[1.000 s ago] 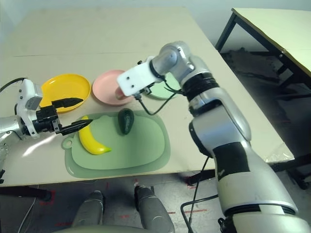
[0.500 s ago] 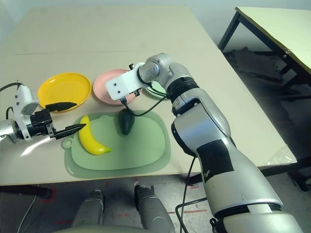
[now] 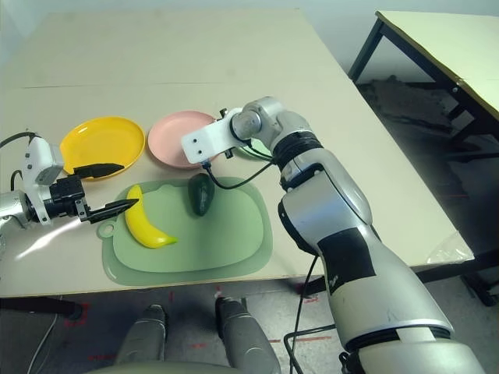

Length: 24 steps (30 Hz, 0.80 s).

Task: Place the fruits into color-matched plates.

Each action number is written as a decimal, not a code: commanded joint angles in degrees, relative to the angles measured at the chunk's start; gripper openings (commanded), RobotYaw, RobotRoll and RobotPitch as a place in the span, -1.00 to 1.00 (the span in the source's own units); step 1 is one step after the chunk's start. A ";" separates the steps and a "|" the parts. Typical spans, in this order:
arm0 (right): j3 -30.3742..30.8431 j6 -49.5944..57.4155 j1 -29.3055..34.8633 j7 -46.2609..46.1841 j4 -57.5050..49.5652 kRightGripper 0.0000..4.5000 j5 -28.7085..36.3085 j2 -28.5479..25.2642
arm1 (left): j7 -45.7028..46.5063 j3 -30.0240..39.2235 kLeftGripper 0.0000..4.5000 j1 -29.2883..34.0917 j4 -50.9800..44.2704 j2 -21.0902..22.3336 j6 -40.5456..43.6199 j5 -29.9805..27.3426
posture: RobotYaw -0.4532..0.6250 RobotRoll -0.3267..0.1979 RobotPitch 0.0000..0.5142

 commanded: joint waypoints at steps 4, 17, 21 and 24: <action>-0.03 -0.93 0.73 0.00 0.14 0.99 -0.20 -0.14 | 0.39 -0.99 1.00 -0.55 -1.22 -0.16 1.57 0.16 | -0.16 0.25 -0.28; 0.23 -3.46 -2.63 0.85 -0.86 0.99 -0.54 -2.32 | 0.30 -1.44 1.00 -2.16 -1.69 -0.06 3.21 0.01 | -0.19 0.25 -0.29; 1.44 -9.47 -4.71 4.53 -2.61 0.99 -1.22 -4.20 | -1.10 -1.33 1.00 -2.98 -1.46 0.08 3.51 -1.02 | -0.20 0.25 -0.31; 2.15 -18.19 -4.73 11.78 -6.51 0.99 0.33 -6.56 | -3.19 -0.80 1.00 -3.45 -1.52 0.37 4.03 -2.86 | -0.21 0.25 -0.32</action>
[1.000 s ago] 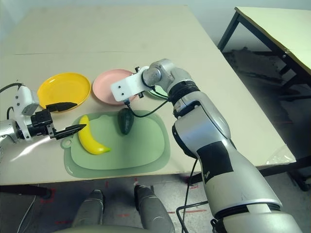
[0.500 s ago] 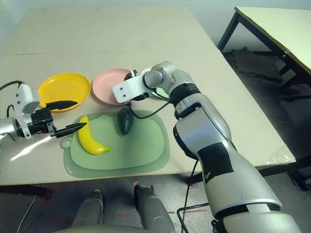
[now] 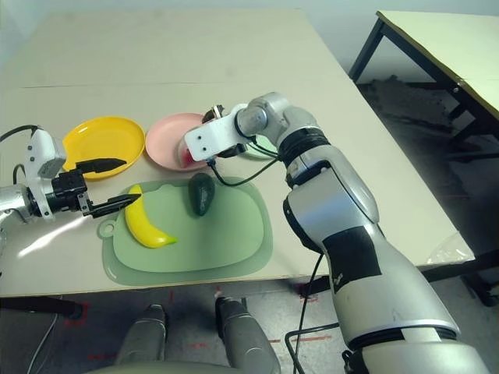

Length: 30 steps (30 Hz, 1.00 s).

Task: Place the fruits into color-matched plates.

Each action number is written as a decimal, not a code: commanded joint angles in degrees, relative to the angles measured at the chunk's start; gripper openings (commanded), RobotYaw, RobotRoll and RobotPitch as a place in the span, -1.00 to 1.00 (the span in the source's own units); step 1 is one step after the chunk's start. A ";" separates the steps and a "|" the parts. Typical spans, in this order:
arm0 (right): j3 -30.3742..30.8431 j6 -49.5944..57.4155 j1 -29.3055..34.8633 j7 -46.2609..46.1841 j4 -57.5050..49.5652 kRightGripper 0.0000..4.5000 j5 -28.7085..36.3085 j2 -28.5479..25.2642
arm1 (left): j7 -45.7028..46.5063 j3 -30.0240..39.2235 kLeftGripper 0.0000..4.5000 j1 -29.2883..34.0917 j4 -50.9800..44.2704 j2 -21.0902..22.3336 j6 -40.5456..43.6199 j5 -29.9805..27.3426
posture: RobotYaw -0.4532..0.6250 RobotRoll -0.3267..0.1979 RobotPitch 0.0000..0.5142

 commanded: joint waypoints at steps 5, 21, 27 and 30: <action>3.04 -16.81 4.91 17.99 -13.29 0.99 6.35 -5.98 | -5.60 0.60 1.00 -0.70 -0.12 0.76 1.53 -4.85 | -0.22 0.25 -0.31; 3.85 -10.18 11.88 30.14 -31.58 0.99 17.90 -7.56 | -10.91 0.16 1.00 -0.71 1.51 3.32 0.35 -4.37 | -0.23 0.25 -0.35; 4.43 -10.77 12.09 29.25 -30.60 0.99 16.62 -5.87 | -10.40 0.38 1.00 -0.09 1.06 3.46 0.27 -4.26 | -0.20 0.25 -0.34; 4.70 -10.79 12.18 28.71 -30.09 0.99 16.16 -4.90 | -10.19 0.43 1.00 0.08 0.97 3.42 0.18 -4.27 | -0.19 0.25 -0.33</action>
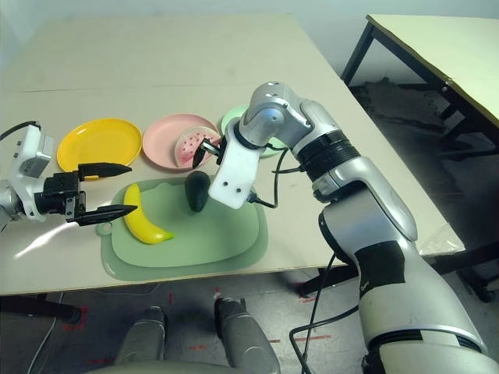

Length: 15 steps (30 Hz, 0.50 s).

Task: Place the fruits into color-matched plates.

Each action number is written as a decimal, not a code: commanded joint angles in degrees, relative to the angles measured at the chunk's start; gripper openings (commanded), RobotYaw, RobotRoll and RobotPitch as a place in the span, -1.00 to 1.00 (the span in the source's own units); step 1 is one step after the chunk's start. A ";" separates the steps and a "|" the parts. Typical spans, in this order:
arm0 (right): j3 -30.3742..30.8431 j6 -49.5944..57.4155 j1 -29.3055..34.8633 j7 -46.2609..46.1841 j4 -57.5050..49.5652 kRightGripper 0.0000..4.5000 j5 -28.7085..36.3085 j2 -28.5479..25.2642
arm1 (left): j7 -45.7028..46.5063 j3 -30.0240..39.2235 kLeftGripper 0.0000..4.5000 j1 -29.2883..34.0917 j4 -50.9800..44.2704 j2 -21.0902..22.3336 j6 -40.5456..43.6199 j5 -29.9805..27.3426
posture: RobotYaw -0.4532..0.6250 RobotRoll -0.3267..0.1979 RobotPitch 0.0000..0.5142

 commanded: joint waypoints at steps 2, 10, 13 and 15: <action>1.50 -0.50 0.68 -0.85 0.83 0.99 -1.08 1.53 | 0.31 0.15 1.00 0.98 -0.79 0.47 -0.34 0.60 | -0.18 0.25 -0.33; 2.59 -0.86 0.61 -3.75 3.64 0.99 -3.79 3.37 | 0.73 0.07 1.00 1.91 -1.43 0.38 -0.62 0.60 | -0.16 0.25 -0.34; 2.79 -0.89 -0.18 -5.63 5.29 0.99 -5.40 4.42 | 0.73 0.06 1.00 2.24 -1.56 0.39 -0.74 0.57 | -0.16 0.25 -0.34; 2.92 -1.04 -0.49 -6.62 6.18 0.99 -6.31 4.95 | 0.75 0.01 1.00 2.31 -1.62 0.38 -0.79 0.59 | -0.15 0.25 -0.34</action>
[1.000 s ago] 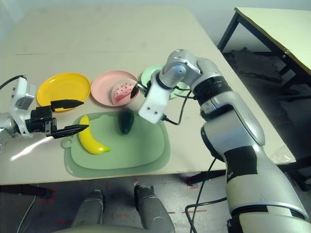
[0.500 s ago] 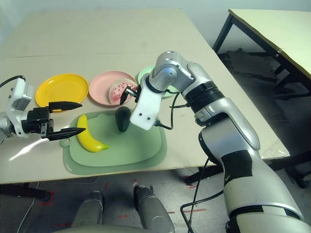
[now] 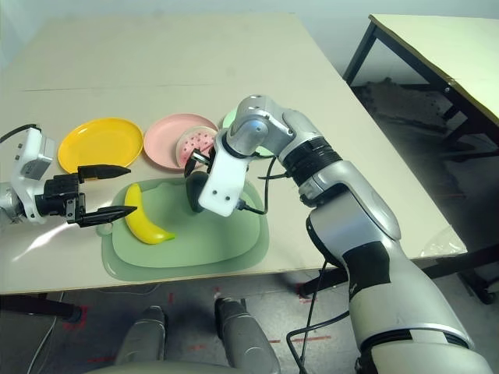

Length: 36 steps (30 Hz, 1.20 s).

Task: Place the fruits into color-matched plates.

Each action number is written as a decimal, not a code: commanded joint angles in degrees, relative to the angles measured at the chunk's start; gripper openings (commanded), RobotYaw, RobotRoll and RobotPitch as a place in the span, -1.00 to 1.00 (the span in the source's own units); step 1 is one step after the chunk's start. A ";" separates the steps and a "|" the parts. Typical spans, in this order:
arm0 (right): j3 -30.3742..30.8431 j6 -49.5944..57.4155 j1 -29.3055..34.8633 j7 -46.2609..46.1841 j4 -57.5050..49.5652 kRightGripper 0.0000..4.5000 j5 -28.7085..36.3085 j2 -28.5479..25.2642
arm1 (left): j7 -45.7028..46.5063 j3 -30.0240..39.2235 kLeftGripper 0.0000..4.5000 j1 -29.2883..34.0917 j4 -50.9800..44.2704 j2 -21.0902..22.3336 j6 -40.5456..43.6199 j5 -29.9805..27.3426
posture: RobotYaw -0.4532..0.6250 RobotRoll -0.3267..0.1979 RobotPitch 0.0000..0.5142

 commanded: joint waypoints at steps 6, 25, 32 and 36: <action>1.28 -0.38 -0.42 -4.32 3.40 0.99 -4.34 2.46 | 0.07 0.04 1.00 1.44 -1.43 0.37 -0.82 0.64 | -0.14 0.25 -0.35; 0.96 0.51 0.42 -3.98 5.29 0.29 -4.76 2.71 | -0.19 -0.15 1.00 1.67 0.10 0.35 -2.30 1.73 | -0.15 0.25 -0.33; -0.47 1.90 -0.92 -1.29 5.02 0.29 -1.83 1.36 | 0.60 -0.13 1.00 1.70 0.19 -0.70 -2.36 1.75 | -0.17 0.25 -0.32; -2.52 4.79 -4.52 -0.72 7.15 0.29 -0.37 -0.03 | 4.49 0.21 1.00 0.35 -0.47 -3.49 -1.57 1.12 | -0.17 0.25 -0.34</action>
